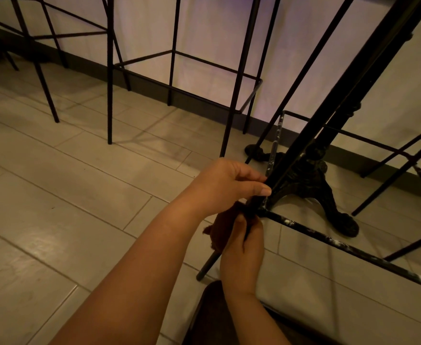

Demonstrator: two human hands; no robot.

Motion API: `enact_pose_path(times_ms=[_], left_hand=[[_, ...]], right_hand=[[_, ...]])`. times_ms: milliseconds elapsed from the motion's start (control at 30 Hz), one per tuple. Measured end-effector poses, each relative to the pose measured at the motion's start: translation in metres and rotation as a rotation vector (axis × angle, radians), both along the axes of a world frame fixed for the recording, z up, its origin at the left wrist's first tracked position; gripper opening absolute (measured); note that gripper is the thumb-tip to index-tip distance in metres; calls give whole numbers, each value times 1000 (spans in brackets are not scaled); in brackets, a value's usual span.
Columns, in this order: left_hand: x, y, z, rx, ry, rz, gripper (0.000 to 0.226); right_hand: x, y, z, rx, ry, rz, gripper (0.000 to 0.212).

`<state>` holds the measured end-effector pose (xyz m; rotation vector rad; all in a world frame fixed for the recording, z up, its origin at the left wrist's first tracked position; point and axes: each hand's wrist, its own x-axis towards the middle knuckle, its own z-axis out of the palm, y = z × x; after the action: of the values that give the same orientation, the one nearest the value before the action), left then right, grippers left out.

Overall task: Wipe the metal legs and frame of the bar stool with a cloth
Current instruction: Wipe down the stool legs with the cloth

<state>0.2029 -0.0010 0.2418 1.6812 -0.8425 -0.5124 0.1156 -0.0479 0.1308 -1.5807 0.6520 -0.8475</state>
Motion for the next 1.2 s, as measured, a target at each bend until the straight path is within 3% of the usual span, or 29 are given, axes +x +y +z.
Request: enact_pose_path(times_ms=[133, 267, 433, 600, 900, 1033, 1100, 1200], left_hand=[[1, 0, 0, -6, 5, -16, 21], [0, 2, -1, -29, 5, -33, 18], [1, 2, -5, -69, 46, -45, 23], [1, 1, -8, -101, 69, -52, 24], [2, 1, -12, -129, 88, -51, 22], [1, 0, -12, -131, 68, -35, 19], [-1, -1, -12, -135, 69, -20, 19], [-4, -1, -12, -130, 71, 6, 19]], right_hand=[[3, -1, -3, -78, 11, -7, 21], [-8, 1, -31, -61, 168, 82, 29], [-22, -6, -43, 0, 318, 191, 20], [-28, -13, -38, -46, 344, 192, 27], [-22, -20, -65, -132, 537, 277, 10], [-23, -26, -57, -211, 616, 296, 26], [-25, -25, -51, -245, 587, 255, 32], [-22, -19, -44, -209, 436, 160, 17]])
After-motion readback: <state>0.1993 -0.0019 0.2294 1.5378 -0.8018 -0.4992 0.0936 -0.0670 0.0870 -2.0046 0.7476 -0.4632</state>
